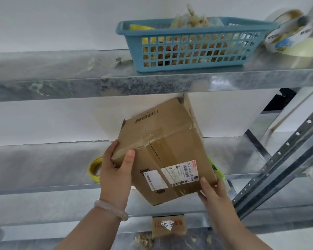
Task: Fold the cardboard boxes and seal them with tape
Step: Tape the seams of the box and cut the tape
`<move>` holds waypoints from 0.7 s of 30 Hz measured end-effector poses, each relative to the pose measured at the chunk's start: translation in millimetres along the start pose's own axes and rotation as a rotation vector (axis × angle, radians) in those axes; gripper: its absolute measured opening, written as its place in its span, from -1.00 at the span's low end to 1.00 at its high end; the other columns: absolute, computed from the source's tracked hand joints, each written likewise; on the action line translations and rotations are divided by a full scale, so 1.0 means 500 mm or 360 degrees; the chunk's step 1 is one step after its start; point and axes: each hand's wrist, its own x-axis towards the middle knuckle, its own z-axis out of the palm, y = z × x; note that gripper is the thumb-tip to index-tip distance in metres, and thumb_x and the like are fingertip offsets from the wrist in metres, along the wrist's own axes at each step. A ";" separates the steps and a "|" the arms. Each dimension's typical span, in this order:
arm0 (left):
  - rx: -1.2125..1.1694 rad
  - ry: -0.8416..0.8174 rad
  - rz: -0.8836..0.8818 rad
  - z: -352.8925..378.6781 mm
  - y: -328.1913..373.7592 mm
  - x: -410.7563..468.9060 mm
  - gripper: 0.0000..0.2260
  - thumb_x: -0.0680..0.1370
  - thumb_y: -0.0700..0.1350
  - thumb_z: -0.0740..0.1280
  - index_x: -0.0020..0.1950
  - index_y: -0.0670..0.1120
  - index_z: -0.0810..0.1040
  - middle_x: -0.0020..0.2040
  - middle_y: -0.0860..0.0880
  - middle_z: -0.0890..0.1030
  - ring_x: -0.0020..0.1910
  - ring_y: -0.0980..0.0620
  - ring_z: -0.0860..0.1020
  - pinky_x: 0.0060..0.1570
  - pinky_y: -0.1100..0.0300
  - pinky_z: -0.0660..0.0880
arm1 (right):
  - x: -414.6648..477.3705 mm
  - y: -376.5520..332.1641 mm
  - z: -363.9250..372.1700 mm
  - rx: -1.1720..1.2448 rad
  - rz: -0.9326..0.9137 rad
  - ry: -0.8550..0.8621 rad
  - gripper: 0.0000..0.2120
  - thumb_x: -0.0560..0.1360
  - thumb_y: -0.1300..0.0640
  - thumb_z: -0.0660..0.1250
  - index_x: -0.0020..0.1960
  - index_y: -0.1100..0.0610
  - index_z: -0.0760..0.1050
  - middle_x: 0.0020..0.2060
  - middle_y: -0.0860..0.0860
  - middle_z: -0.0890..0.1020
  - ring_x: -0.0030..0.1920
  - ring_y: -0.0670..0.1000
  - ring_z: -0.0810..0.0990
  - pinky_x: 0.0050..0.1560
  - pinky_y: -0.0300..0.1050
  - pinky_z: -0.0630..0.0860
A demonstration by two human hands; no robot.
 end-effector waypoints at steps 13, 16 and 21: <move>0.0983 -0.0656 0.0246 -0.111 0.036 -0.028 -0.74 0.52 0.29 -0.02 0.02 0.37 0.43 -0.18 0.46 0.53 -0.12 0.39 0.51 -0.28 0.43 0.39 | -0.057 -0.154 0.023 -0.0392 -0.0779 0.0350 -0.58 0.55 0.01 0.30 0.33 -0.29 0.28 0.06 -0.39 0.48 -0.04 -0.54 0.43 -0.13 -0.41 0.33; 0.1169 -0.0654 0.0290 -0.134 0.046 -0.026 -0.70 0.50 0.28 -0.05 -0.23 0.31 0.44 -0.32 0.19 0.59 -0.24 0.23 0.53 -0.38 0.33 0.32 | -0.054 -0.164 0.032 -0.0451 -0.0807 0.0349 -0.57 0.52 -0.07 0.32 0.32 -0.29 0.26 0.05 -0.40 0.47 -0.06 -0.52 0.47 -0.13 -0.38 0.36; 0.1074 -0.0627 0.0159 -0.122 0.004 -0.003 -0.56 0.51 0.25 -0.05 -0.26 0.08 0.51 -0.34 0.06 0.57 -0.26 0.23 0.53 -0.38 0.37 0.36 | 0.019 -0.144 0.052 -0.0761 -0.0689 0.0239 -0.66 0.59 -0.05 0.25 0.35 -0.13 0.38 0.13 -0.24 0.57 0.11 -0.15 0.56 -0.02 -0.25 0.42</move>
